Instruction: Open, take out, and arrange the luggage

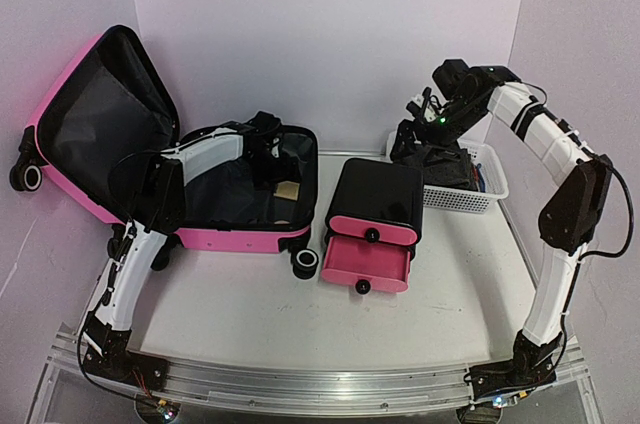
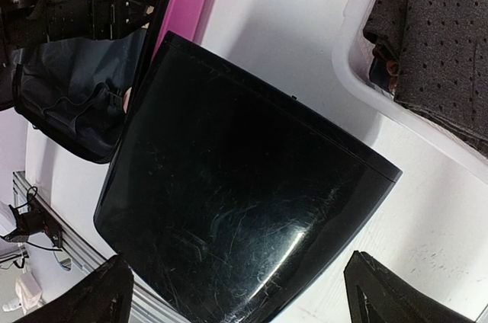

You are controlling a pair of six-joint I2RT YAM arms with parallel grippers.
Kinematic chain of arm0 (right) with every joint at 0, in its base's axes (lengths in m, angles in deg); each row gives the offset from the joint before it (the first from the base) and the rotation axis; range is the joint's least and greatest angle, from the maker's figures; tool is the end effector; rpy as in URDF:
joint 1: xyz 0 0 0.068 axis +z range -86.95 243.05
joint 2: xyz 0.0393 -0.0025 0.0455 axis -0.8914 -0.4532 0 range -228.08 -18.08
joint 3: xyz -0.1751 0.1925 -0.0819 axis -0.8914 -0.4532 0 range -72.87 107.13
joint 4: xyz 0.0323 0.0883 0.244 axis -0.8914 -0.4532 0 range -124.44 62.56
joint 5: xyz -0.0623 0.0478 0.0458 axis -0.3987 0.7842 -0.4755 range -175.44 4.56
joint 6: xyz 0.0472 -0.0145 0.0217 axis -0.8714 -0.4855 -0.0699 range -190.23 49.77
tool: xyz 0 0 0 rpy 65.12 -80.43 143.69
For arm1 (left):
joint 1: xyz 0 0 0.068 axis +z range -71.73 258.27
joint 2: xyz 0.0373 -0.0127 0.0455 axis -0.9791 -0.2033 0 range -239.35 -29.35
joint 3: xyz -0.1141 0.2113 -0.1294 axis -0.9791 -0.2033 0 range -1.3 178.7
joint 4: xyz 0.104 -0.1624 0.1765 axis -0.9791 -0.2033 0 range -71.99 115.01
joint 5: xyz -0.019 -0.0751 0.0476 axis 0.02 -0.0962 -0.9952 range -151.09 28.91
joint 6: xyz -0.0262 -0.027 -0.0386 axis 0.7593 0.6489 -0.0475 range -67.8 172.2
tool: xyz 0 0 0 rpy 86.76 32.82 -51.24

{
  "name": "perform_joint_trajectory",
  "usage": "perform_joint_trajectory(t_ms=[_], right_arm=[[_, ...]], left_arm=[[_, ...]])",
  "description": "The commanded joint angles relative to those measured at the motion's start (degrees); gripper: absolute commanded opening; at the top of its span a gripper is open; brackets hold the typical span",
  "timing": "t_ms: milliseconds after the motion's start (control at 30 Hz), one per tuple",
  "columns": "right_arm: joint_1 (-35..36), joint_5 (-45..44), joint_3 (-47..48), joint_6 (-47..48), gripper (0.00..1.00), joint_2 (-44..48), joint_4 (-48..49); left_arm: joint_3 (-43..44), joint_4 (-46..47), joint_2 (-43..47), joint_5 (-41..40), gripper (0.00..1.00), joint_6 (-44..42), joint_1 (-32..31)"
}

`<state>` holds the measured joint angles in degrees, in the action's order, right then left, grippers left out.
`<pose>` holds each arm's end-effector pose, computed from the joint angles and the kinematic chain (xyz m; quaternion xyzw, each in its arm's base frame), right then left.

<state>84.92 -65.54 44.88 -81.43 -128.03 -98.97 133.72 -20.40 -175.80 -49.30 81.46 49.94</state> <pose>0.3596 0.1574 0.3580 -0.1283 0.9514 0.2251 0.1667 0.4821 -0.2680 0.1786 0.0216 0.9536 -0.2230 0.2013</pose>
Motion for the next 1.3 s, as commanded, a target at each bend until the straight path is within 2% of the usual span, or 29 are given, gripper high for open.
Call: perform_joint_trajectory(t_ms=[0,400,600,700,867,1000,1267], right_arm=[[-0.2,0.0,0.6,0.3,0.98,0.6,0.9],[-0.3,-0.1,0.3,0.3,0.98,0.9,0.9],[-0.3,-0.3,-0.3,0.3,0.98,1.4,0.9],[-0.3,-0.4,-0.7,0.2,0.98,1.7,1.0],[-0.3,-0.5,-1.4,0.0,0.98,2.2,1.4],[-0.3,-0.5,-1.6,-0.1,0.98,2.4,1.5],[-0.3,-0.6,-2.2,-0.4,0.98,2.9,1.8]], left_arm=[[2.4,-1.7,-0.5,-2.7,0.88,-2.3,0.0],[5.9,-1.8,-3.5,0.2,0.94,-2.5,-0.9],[8.8,-0.9,-5.6,7.4,0.94,-0.5,-0.9],[6.0,2.6,-4.1,10.7,0.93,1.8,-0.5],[-2.7,14.0,-0.6,16.7,0.9,7.7,0.6],[-2.4,14.5,-1.2,16.4,0.85,8.1,0.7],[-1.9,10.2,-2.0,14.0,0.88,5.8,0.2]])
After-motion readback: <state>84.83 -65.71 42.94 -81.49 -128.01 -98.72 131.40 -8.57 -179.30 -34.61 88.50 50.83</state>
